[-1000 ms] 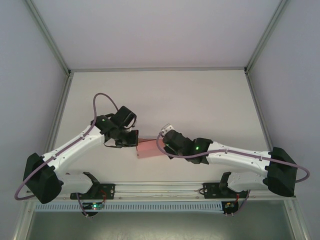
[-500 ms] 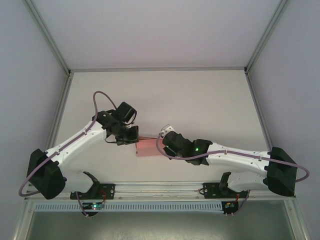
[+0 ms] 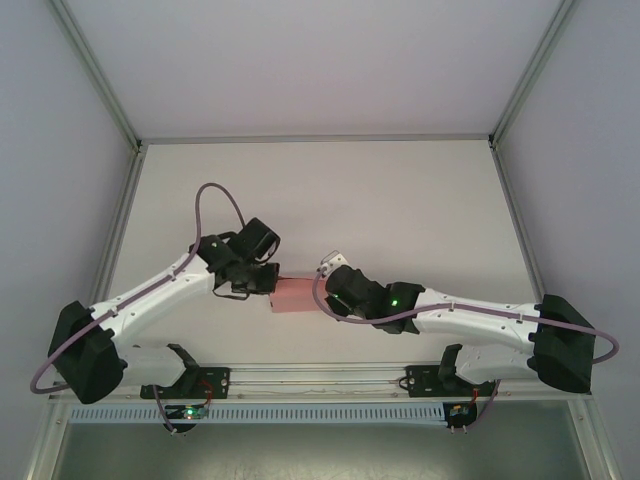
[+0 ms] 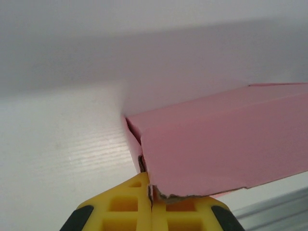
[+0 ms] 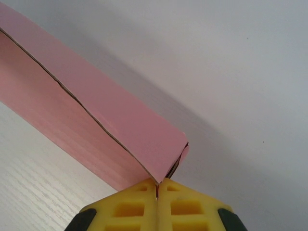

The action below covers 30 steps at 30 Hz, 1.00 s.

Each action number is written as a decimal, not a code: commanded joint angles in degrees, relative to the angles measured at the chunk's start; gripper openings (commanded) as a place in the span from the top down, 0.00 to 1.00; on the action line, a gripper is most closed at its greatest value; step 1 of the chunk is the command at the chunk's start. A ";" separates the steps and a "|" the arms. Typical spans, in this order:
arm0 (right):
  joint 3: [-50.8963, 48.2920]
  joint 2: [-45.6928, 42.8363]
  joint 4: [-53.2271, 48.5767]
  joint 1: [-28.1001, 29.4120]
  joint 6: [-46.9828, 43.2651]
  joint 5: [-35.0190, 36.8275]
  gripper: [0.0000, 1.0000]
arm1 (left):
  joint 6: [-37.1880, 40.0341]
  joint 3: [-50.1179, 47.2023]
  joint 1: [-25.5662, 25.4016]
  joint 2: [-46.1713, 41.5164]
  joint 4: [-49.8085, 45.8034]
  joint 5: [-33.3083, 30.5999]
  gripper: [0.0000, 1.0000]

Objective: Assemble paper box

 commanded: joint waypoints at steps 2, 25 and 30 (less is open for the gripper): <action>-4.25 0.26 0.06 1.19 0.59 -5.07 1.00 | 0.86 -5.90 -5.69 -0.21 6.14 -3.87 1.00; -5.51 -1.25 0.41 4.26 3.28 -0.23 1.00 | -8.02 -2.60 -8.44 -12.81 -0.23 -9.34 0.20; -5.37 -1.17 0.58 4.78 3.75 0.40 1.00 | -12.20 -3.00 -8.35 -14.11 2.14 -8.70 0.00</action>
